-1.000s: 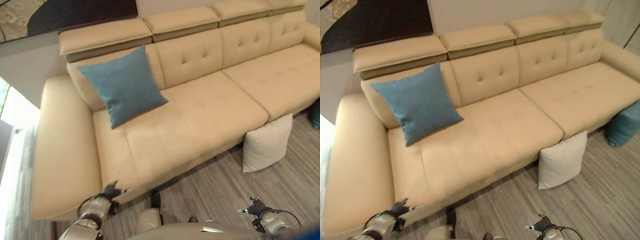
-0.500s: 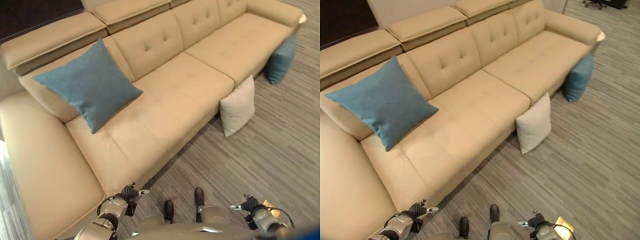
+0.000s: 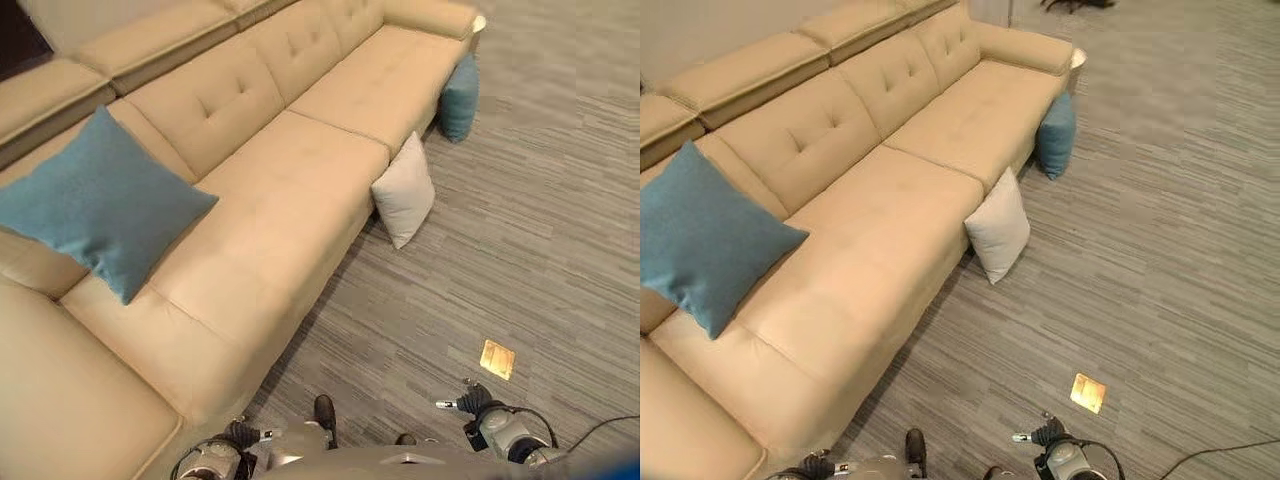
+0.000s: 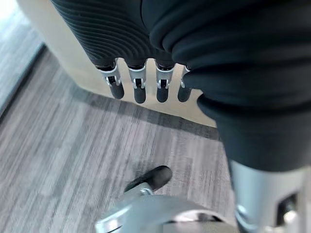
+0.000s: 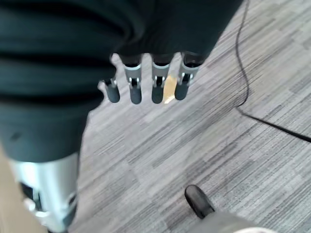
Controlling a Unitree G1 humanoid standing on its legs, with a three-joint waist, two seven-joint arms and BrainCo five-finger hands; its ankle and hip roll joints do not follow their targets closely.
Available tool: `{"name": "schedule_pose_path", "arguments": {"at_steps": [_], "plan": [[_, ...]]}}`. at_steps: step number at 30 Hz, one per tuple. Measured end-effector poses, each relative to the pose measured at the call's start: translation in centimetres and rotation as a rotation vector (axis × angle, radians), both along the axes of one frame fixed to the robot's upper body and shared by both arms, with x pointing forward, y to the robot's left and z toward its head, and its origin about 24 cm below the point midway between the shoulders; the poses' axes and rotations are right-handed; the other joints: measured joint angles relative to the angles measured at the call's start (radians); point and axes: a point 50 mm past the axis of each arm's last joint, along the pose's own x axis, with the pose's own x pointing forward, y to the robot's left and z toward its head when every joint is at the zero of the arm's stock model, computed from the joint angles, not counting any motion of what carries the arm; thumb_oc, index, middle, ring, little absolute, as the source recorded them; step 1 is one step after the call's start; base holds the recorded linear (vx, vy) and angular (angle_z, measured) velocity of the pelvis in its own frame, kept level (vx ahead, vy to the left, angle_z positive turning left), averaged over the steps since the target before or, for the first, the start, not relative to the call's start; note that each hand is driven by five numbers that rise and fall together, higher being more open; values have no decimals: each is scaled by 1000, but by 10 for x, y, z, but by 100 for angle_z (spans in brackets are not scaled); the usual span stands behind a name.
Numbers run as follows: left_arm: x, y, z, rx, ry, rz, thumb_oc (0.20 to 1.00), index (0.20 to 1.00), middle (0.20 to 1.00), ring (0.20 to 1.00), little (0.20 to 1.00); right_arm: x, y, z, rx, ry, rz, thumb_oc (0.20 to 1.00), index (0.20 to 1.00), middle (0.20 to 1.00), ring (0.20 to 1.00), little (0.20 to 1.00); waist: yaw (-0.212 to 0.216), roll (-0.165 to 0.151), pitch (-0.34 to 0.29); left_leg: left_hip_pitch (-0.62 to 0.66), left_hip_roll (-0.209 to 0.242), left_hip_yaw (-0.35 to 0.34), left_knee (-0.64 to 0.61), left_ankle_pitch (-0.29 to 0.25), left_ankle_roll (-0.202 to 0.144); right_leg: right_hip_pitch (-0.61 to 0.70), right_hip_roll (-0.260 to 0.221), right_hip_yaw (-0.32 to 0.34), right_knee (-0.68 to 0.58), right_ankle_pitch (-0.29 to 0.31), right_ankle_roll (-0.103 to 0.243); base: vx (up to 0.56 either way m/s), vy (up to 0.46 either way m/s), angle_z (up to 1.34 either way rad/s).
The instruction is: Pick up all the scattered cushions and arrange them neatly on the sofa.
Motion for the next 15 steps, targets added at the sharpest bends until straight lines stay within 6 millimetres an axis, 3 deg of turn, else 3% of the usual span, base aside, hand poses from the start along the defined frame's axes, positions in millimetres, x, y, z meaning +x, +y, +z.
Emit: {"name": "schedule_pose_path", "arguments": {"at_steps": [5,6,7,8,10,13,14,15], "plan": [[21,-26,2,-36,-71,-137,1000,1000,1000,1000,1000,-14,-3,-3,-16,16,-40,1000,1000,1000,1000,1000,-38,28,4,-17,31,-31,56,-9,-13,18,34,11,-16,-6,-12,14,-152,-3],[24,-31,2,-42,-77,-157,1000,1000,1000,1000,1000,-14,-4,-3,-19,14,-43,1000,1000,1000,1000,1000,-45,38,8,-25,40,-33,73,-10,-27,15,45,10,-6,-11,-19,7,-146,12],[32,-33,4,-34,-90,-196,1000,1000,1000,1000,1000,-10,-2,-2,-19,-1,-52,1000,1000,1000,1000,1000,-50,44,22,-72,45,-53,139,-17,-62,-16,50,70,17,-27,-44,13,-163,3],[36,-34,5,-32,-97,-214,1000,1000,1000,1000,1000,-8,-2,-2,-15,-7,-63,1000,1000,1000,1000,1000,-48,47,35,-77,45,-59,151,8,-79,-14,51,74,8,-17,-77,10,-162,-12],[42,-33,7,-24,-109,-207,1000,1000,1000,1000,1000,-3,0,0,-20,-26,-71,1000,1000,1000,1000,1000,-46,29,66,-140,46,-127,271,43,-133,-42,31,99,53,-29,-107,48,-119,-27],[43,-26,8,12,-112,-199,1000,1000,1000,1000,1000,0,4,0,-27,-37,-62,1000,1000,1000,1000,1000,-55,14,77,-207,48,-174,420,57,-130,-3,52,121,13,-15,-138,182,-67,-19],[45,-25,9,18,-120,-199,1000,1000,1000,1000,1000,-3,4,-1,-32,-33,-61,1000,1000,1000,1000,1000,-51,11,79,-222,38,-201,431,31,-125,7,61,129,-8,-14,-147,214,-4,-18],[46,-25,10,25,-126,-201,1000,1000,1000,1000,1000,-4,4,-1,-39,-32,-57,1000,1000,1000,1000,1000,-43,4,81,-214,13,-215,344,15,-113,6,64,148,-27,-9,-140,227,15,-45]]}}
